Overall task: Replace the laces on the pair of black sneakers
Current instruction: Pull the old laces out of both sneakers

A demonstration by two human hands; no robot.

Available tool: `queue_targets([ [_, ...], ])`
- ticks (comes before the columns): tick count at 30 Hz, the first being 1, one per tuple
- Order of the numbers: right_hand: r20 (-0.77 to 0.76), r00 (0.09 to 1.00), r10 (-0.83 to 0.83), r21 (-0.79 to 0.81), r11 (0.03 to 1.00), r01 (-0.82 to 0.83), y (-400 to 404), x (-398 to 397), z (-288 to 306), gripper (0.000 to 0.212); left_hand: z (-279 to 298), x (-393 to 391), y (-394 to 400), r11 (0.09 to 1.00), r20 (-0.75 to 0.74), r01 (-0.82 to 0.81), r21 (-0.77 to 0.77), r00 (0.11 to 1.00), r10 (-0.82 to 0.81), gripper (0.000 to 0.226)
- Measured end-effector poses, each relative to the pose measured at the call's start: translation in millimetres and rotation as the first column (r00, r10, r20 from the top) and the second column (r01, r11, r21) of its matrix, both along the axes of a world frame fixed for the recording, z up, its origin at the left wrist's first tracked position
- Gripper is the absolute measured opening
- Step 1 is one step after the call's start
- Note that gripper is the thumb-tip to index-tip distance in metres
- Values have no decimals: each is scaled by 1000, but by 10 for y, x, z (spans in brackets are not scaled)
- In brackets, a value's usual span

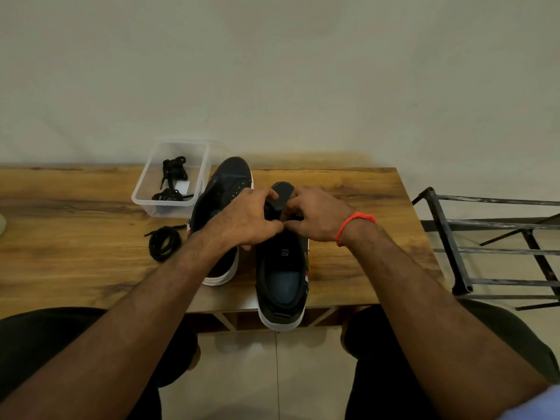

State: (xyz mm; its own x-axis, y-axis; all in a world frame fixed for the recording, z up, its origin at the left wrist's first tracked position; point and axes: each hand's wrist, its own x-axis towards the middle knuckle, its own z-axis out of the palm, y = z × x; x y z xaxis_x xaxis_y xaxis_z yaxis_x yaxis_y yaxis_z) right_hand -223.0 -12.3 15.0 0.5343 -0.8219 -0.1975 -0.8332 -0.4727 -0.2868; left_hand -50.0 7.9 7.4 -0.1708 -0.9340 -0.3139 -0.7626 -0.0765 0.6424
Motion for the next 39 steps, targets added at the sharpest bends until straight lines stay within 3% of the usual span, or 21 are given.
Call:
queue_targets([
  [11,-77,995,-59,-7,998,58,39,84,-23,21,12,8,32,983,-23,76,168,997,-73,102],
  [14,4,996,-85,59,995,85,13,59,-2,20,30,4,44,986,-67,18,164,998,-7,100],
  [16,155,960,-231,154,966,208,-21,-17,94,26,61,28,45,985,-96,-8,171,995,24,101],
  [18,264,868,-421,204,904,377,-85,-154,186,30,90,61,47,982,-119,-12,189,992,35,102],
  [20,259,781,-569,181,822,539,-174,-324,145,36,108,74,54,980,-125,-12,199,991,37,102],
  [22,184,755,-629,140,777,613,-218,-420,34,29,121,62,64,980,-123,-16,198,992,41,102],
  [24,172,795,-582,100,813,574,-213,-392,-24,8,126,48,64,980,-132,-18,199,990,45,102],
  [28,242,951,-195,34,981,192,-112,-137,85,11,155,49,78,978,-150,-18,206,987,50,101],
  [30,118,991,-60,-1,998,61,-33,-2,47,8,167,49,85,977,-154,-20,210,987,53,99],
  [33,-103,994,-43,-17,999,41,57,109,-79,26,184,37,94,979,-141,-15,205,989,44,96],
  [39,60,993,-106,-83,990,111,30,66,-12,11,202,39,110,979,-133,-8,203,990,36,90],
])
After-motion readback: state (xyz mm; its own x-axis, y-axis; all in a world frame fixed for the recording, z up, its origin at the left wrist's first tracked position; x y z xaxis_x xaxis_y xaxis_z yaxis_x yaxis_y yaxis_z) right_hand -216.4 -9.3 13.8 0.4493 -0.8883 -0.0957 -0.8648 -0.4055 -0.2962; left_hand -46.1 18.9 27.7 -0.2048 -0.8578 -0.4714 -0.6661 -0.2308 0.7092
